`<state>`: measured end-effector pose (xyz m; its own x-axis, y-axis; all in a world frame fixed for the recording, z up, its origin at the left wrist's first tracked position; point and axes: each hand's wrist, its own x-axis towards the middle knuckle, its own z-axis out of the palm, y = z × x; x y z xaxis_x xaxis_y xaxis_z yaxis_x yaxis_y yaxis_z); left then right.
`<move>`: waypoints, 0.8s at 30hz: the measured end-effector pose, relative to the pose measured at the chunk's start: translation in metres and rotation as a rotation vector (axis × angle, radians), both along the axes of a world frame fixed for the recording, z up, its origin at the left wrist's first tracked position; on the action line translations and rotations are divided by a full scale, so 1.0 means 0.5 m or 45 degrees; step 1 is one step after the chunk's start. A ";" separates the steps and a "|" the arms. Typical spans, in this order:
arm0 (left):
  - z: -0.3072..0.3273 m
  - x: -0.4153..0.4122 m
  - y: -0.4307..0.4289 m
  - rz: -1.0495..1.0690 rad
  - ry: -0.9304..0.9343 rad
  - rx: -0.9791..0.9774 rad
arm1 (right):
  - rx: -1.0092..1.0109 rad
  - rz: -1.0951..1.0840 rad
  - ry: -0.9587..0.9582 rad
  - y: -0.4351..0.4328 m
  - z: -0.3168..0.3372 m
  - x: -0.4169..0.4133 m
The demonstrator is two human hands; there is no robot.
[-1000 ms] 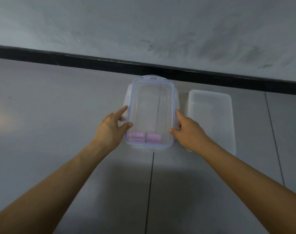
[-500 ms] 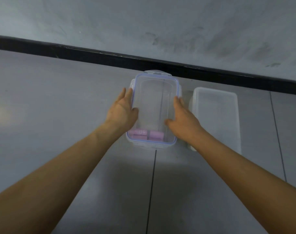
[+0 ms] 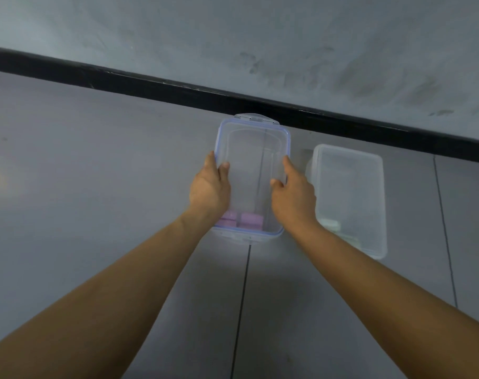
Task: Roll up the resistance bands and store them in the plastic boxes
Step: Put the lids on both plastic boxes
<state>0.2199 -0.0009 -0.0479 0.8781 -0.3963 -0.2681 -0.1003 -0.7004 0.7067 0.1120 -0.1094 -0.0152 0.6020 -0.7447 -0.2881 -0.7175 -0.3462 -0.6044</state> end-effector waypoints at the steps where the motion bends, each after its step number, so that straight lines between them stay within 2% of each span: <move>1: -0.003 0.003 0.000 0.038 0.001 -0.033 | 0.000 -0.007 0.015 -0.003 0.002 0.002; 5: 0.001 0.008 0.003 0.056 0.027 -0.118 | 0.053 -0.014 0.019 -0.015 0.013 0.004; 8: 0.003 0.010 0.005 -0.086 -0.015 0.117 | 0.015 0.117 0.089 -0.031 0.015 0.014; 10: -0.003 0.010 0.010 -0.211 -0.175 0.235 | -0.196 0.290 0.155 -0.054 0.013 0.040; 12: -0.006 0.014 0.019 -0.330 -0.478 0.296 | -0.360 0.485 0.220 -0.082 0.013 0.079; 15: -0.002 -0.003 0.037 -0.574 -0.779 0.158 | -0.407 0.737 0.261 -0.116 0.010 0.139; 17: -0.003 -0.033 0.063 -0.789 -0.796 0.099 | -0.394 0.785 0.279 -0.135 0.001 0.166; 20: -0.016 -0.056 0.103 -1.053 -0.789 0.237 | -0.360 0.793 0.262 -0.155 -0.010 0.185; 24: -0.027 -0.047 0.110 -1.125 -0.880 0.349 | -0.329 0.741 0.226 -0.164 -0.011 0.204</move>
